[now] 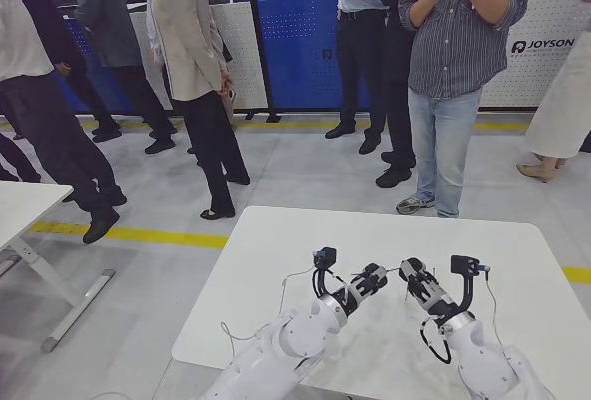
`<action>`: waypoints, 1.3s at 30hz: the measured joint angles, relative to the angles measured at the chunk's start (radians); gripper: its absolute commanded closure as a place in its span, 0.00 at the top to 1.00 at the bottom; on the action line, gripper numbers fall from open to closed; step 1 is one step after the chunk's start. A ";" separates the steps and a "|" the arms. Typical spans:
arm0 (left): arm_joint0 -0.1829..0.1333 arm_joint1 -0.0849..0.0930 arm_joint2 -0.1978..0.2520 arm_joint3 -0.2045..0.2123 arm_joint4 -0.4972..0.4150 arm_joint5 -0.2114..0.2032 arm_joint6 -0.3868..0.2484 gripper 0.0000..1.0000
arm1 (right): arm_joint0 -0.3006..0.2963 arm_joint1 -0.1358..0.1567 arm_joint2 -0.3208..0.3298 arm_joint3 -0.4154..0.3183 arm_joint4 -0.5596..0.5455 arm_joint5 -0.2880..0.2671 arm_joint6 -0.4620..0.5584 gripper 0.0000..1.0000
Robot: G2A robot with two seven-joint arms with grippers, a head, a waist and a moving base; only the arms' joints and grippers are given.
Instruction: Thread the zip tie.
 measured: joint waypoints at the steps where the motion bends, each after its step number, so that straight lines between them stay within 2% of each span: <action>1: 0.000 0.000 0.000 0.000 0.001 0.001 0.000 0.38 | 0.001 0.000 0.000 0.000 -0.002 0.003 -0.002 0.00; 5: 0.000 -0.001 -0.001 0.000 -0.001 0.000 0.004 0.31 | 0.003 -0.001 -0.001 0.003 -0.002 0.015 -0.010 0.00; 7: 0.001 -0.001 -0.005 0.001 -0.002 -0.002 0.006 0.24 | 0.004 -0.002 0.000 0.007 0.000 0.019 -0.012 0.00; 8: 0.001 -0.001 -0.007 0.001 -0.003 -0.003 0.007 0.17 | 0.004 -0.002 0.000 0.008 0.000 0.019 -0.013 0.00; 9: 0.002 -0.001 -0.009 0.001 -0.003 -0.004 0.008 0.15 | 0.004 -0.002 0.001 0.009 0.002 0.019 -0.014 0.00; 10: 0.002 0.000 -0.010 0.001 -0.003 -0.004 0.009 0.00 | 0.004 -0.002 0.001 0.009 0.002 0.019 -0.014 0.00; 25: -0.005 -0.005 -0.006 0.003 -0.004 -0.006 0.005 0.00 | 0.008 -0.002 -0.003 0.009 -0.003 0.009 -0.006 0.00; 26: -0.005 -0.005 -0.005 0.004 -0.005 -0.007 0.005 0.00 | 0.009 -0.002 -0.003 0.010 -0.003 0.009 -0.003 0.04; 27: -0.006 -0.006 -0.005 0.005 -0.005 -0.008 0.008 0.00 | 0.010 -0.002 -0.002 0.010 -0.001 0.008 0.002 0.34; 28: -0.006 -0.006 -0.005 0.005 -0.005 -0.008 0.012 0.00 | 0.010 -0.001 -0.002 0.011 0.000 0.008 0.005 0.42; 30: -0.007 -0.007 -0.004 0.006 -0.003 -0.004 0.022 0.00 | 0.012 -0.001 0.000 0.014 0.004 0.009 0.008 0.46; 37: -0.010 -0.010 -0.002 0.008 0.002 0.006 0.031 0.00 | 0.011 -0.001 0.000 0.013 -0.004 0.009 0.007 0.42; 39: -0.010 -0.011 -0.002 0.008 0.003 0.008 0.032 0.00 | 0.009 -0.001 0.000 0.011 -0.004 0.009 0.005 0.34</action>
